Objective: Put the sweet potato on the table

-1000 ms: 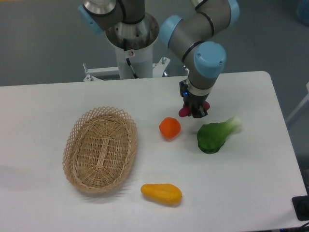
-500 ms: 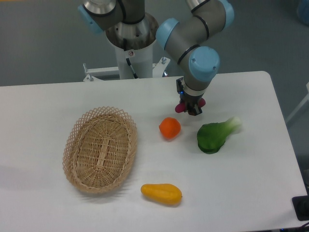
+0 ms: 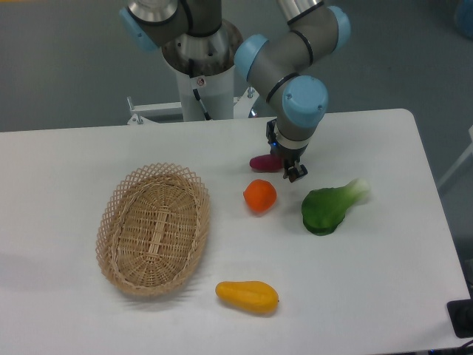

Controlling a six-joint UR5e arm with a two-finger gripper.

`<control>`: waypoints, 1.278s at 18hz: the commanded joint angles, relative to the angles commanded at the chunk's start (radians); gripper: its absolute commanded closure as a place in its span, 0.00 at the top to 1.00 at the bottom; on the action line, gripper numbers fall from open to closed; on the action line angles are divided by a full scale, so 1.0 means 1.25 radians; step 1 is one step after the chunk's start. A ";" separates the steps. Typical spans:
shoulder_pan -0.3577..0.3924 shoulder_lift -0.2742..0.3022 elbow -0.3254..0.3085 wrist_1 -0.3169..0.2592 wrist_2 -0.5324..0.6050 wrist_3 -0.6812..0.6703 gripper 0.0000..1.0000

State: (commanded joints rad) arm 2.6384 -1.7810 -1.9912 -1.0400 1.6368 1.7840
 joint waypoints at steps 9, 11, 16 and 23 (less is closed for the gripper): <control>-0.005 -0.026 0.096 -0.004 -0.009 -0.032 1.00; -0.005 -0.049 0.131 -0.005 -0.009 -0.034 1.00; -0.007 -0.099 0.221 -0.006 -0.016 -0.087 1.00; -0.012 -0.197 0.368 -0.009 -0.029 -0.180 1.00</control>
State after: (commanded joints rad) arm 2.6231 -2.0278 -1.5311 -1.0508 1.6000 1.5586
